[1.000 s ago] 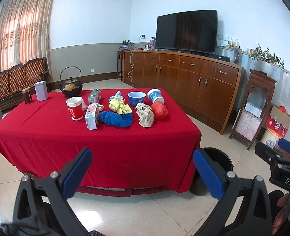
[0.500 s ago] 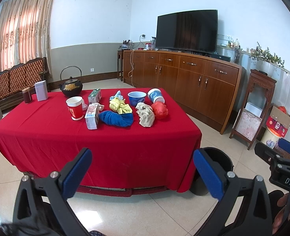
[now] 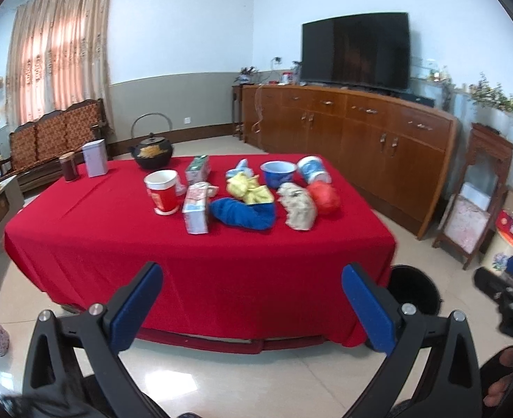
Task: Collect trash
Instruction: 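Move both tools toward the items on the red table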
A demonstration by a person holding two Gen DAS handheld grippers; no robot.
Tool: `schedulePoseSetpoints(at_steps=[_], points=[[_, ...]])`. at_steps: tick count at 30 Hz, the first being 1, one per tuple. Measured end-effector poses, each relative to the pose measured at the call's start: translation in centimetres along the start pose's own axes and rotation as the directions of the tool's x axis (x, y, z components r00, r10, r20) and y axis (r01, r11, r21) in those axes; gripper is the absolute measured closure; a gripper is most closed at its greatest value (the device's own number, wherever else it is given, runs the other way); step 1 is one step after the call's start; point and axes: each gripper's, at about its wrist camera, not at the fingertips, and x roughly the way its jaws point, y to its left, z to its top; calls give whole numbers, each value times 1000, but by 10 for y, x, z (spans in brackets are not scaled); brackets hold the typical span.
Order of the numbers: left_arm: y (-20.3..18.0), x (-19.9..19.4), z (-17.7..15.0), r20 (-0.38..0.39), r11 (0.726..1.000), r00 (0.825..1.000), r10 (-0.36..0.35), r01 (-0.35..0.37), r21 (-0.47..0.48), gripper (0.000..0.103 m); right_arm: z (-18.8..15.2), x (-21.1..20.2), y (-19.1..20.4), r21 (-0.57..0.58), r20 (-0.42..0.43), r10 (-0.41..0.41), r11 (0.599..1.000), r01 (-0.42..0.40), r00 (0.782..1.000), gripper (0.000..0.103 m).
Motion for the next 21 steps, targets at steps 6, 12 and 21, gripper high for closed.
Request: schedulePoseSetpoints(at_steps=[6,12,21], points=[[22,30,7,-16,997,997,71,-71,-6,0,13,40,9,-18,-58,34,999,-35,998,0],[42,65,17,-47,991,990,131,-132,-15,0,30,85,30,-67,-116,50,996,-58,992,0],[64,116,23,-88,985,983,164,-168,-37,0,64,149,55,-88,-134,100,990,-112,986,0]])
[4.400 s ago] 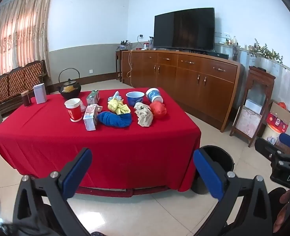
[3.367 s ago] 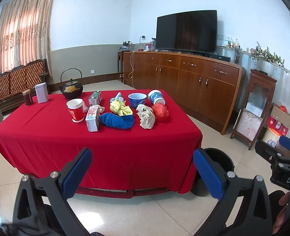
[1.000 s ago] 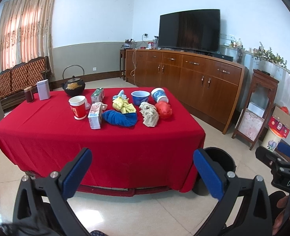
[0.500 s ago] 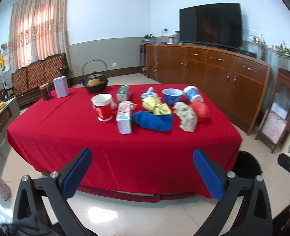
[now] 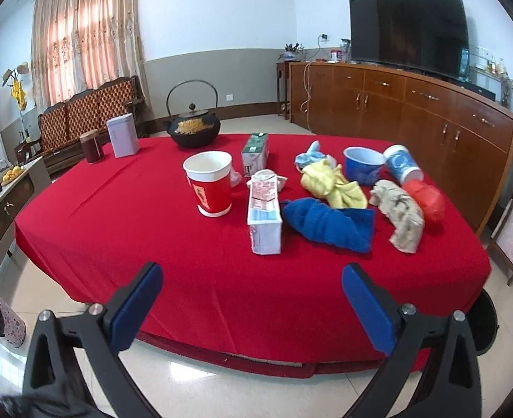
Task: Collect trash
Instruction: 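Move both tools toward the items on the red table, then grasp the white milk carton with the left tool while the right tool grasps the beige cloth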
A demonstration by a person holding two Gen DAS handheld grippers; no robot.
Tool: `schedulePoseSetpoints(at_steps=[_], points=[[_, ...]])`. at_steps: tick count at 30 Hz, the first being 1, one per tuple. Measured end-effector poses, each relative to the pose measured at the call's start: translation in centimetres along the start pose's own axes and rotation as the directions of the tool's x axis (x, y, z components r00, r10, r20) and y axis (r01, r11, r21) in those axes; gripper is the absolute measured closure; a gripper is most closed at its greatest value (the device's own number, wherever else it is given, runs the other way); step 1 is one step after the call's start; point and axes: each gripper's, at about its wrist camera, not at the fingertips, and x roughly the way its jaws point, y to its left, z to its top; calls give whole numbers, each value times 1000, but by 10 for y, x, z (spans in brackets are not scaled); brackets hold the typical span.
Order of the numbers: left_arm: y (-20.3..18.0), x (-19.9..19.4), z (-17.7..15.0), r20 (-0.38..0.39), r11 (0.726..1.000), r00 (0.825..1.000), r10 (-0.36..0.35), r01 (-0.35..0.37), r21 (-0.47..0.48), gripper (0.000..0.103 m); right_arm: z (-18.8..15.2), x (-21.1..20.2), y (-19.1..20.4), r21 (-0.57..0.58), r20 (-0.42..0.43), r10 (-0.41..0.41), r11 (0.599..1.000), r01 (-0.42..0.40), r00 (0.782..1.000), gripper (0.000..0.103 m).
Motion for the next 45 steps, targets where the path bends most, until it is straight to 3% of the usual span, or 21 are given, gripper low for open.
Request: schedulePoseSetpoints(at_steps=[7,12,21,27,30,31,32,37,45], points=[[7,39,6,-13,998,999,-31,31,-47,0,22,49,23,-23,-2,51,998,-51,999,1],[7,66,14,-17,999,1000,-21,20,-50,1,40,85,43,-31,-1,100,995,-100,995,11],[3,103,23,-42,998,999,-22,19,-56,12,54,143,56,-22,-46,122,992,-123,991,27],[2,120,24,-77,997,996,-40,35,-67,27,54,162,58,-4,-80,129,992,-130,988,35],[1,127,23,-101,996,993,-61,54,-69,48,52,167,57,9,-96,139,990,-139,986,48],[1,128,22,-111,996,992,-67,60,-70,62,52,168,56,14,-98,142,990,-142,985,55],[1,129,21,-112,994,990,-82,74,-77,66,52,168,56,19,-95,145,989,-144,985,61],[4,116,22,-67,994,995,-74,68,-82,68,54,156,52,40,-59,174,984,-171,983,70],[2,80,34,9,995,997,-75,75,-61,68,61,113,44,53,36,190,980,-192,981,71]])
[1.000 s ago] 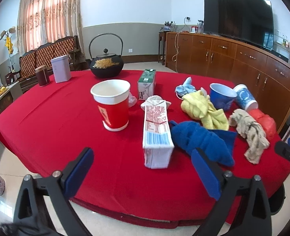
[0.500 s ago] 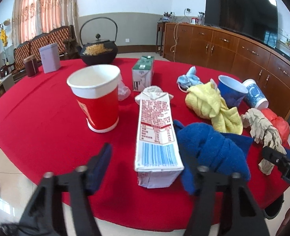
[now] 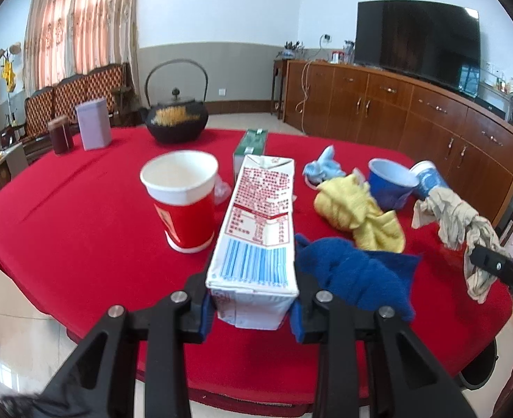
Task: Collect trash
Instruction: 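Grasp the white milk carton with the left tool while the right tool grasps the beige cloth, then carry the carton and beige cloth over the black bin with both tools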
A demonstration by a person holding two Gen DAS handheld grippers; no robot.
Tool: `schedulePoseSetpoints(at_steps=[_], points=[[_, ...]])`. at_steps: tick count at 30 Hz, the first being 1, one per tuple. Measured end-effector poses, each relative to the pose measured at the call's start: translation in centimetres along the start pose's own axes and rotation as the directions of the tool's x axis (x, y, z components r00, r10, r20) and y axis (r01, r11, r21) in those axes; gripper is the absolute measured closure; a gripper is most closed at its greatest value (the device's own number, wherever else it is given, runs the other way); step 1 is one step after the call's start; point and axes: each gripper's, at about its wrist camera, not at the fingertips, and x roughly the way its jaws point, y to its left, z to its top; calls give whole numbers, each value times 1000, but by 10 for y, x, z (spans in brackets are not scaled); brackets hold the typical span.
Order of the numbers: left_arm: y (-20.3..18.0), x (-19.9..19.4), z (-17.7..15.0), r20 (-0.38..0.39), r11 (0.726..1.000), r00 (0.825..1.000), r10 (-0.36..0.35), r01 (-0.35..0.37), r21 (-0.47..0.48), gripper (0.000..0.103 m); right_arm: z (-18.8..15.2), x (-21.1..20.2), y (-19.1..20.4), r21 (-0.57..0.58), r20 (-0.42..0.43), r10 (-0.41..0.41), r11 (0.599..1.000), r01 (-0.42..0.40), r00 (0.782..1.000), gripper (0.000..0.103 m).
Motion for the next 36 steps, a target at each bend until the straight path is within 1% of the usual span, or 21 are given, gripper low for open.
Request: schedulePoseSetpoints(at_steps=[4,9,17,24,29,32,36], points=[[-11,-20,3,23,1000,999,-27,27,10,68,3,-26,-7,14,41,-14,1000,14,999,71],[-39,-43,-1,45,996,996,-81,79,40,68,2,-60,-25,41,78,-50,998,47,996,71],[-89,-77,-6,60,978,979,-194,188,95,68,-9,-119,-65,82,126,-134,989,125,983,71],[-141,-96,-17,35,948,959,-281,271,168,68,-30,-168,-113,142,139,-221,969,202,965,71],[-183,-103,-29,8,921,942,-334,325,215,68,-49,-200,-159,194,134,-284,947,256,950,71],[-212,-108,-38,-7,903,930,-368,359,235,68,-59,-217,-185,220,128,-316,933,284,940,71],[-261,-114,-55,-50,874,910,-412,410,260,68,-73,-236,-221,238,110,-343,920,311,933,71]])
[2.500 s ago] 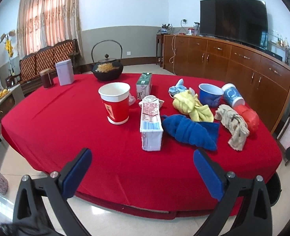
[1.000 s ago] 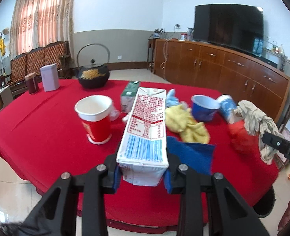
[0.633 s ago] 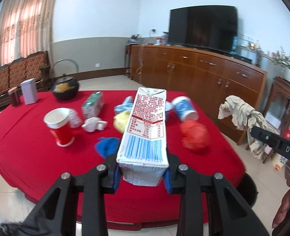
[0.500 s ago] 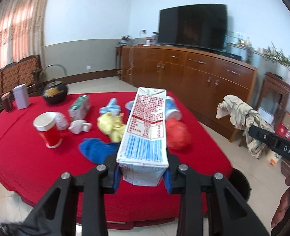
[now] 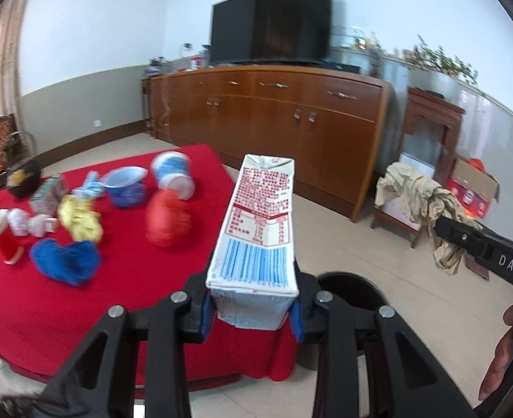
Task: Collect trash
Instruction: 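Carry the carton and beige cloth over the black bin with both tools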
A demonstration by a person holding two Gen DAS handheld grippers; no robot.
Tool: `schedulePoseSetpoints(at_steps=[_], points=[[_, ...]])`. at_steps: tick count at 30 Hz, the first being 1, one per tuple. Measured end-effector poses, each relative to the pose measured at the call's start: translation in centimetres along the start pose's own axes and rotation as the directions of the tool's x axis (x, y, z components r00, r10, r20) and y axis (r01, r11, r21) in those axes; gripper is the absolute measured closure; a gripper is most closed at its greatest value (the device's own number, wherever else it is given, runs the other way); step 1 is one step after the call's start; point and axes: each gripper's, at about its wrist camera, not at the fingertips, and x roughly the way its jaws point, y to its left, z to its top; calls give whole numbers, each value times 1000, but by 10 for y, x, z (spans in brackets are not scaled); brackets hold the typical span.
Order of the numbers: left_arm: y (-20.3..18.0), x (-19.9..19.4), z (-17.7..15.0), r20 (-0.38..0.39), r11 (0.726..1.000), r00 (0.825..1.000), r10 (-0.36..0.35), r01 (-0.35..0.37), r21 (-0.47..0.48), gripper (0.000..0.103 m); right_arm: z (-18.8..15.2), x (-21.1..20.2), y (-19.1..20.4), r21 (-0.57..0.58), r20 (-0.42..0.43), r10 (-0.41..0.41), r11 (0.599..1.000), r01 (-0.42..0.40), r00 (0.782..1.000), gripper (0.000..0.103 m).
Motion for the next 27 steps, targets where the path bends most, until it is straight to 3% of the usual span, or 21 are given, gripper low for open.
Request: schedulePoseSetpoints(at_steps=[11,18,27], points=[[-86,45,-20,-96,996,993,-66,72,58,68,-29,22,-96,36,-81,-36,999,39,996,71],[-110,81,-41,-165,995,984,-62,74,68,68,-52,66,-111,-2,-177,-4,1000,4,984,71],[-118,123,-63,-248,995,967,-54,73,67,68,-85,134,-132,-46,-306,12,999,-28,952,71]])
